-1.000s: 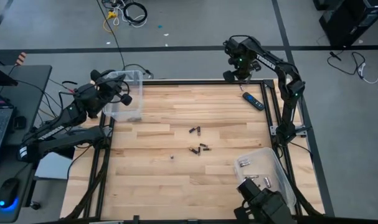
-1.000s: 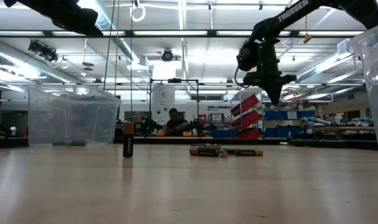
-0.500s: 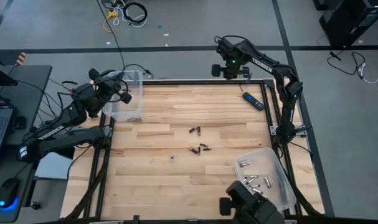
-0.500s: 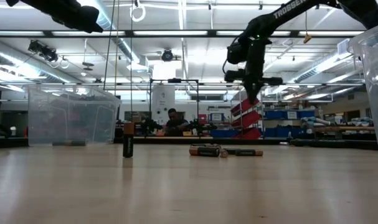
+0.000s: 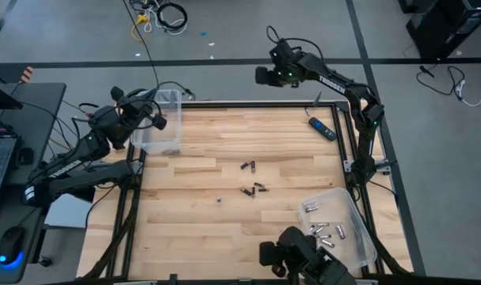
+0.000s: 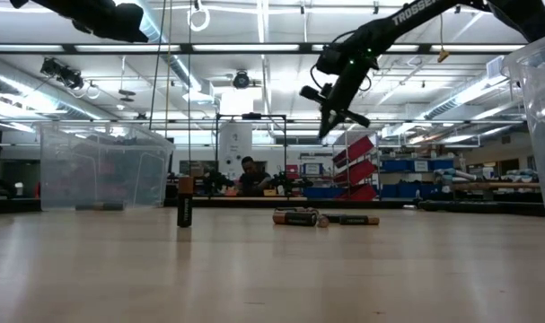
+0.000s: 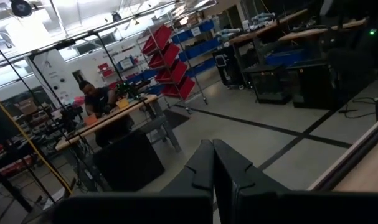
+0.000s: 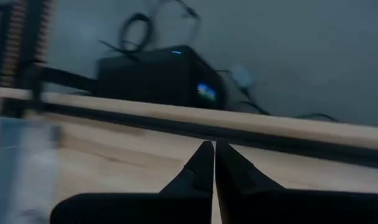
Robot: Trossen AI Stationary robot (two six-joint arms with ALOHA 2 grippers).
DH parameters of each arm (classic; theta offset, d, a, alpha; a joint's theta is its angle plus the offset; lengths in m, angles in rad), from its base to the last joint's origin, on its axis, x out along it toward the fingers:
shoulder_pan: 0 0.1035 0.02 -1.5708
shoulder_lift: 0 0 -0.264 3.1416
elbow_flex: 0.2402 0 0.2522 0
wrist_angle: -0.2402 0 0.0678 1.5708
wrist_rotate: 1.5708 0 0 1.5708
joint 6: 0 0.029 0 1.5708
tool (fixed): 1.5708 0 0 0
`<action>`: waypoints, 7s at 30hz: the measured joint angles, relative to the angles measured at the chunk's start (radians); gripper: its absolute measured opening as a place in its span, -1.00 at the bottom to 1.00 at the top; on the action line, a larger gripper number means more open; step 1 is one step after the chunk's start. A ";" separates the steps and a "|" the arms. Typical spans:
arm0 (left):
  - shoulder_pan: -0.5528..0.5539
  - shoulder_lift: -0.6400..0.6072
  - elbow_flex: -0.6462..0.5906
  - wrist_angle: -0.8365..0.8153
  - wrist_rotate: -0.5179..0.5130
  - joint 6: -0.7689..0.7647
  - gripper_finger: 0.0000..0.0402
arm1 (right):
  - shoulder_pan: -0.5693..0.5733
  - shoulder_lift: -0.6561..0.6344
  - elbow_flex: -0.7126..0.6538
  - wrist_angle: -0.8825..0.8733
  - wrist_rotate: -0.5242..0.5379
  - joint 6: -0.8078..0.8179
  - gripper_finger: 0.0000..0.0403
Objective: Sort batteries
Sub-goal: Put the black and silver battery into the bottom transparent bin, then move the bottom transparent bin to the middle right of the table
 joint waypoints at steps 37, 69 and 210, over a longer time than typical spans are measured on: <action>0.000 0.001 0.000 -0.046 0.000 0.027 -1.00 | 0.152 0.001 -0.200 0.143 0.045 -0.129 -0.98; 0.000 0.001 0.000 -0.039 0.000 0.046 -1.00 | 0.266 -0.048 -0.069 0.343 0.097 -0.575 -1.00; -0.057 0.289 -0.008 0.284 0.690 -0.209 -1.00 | 0.678 -0.534 -0.696 0.016 -0.054 -0.422 -1.00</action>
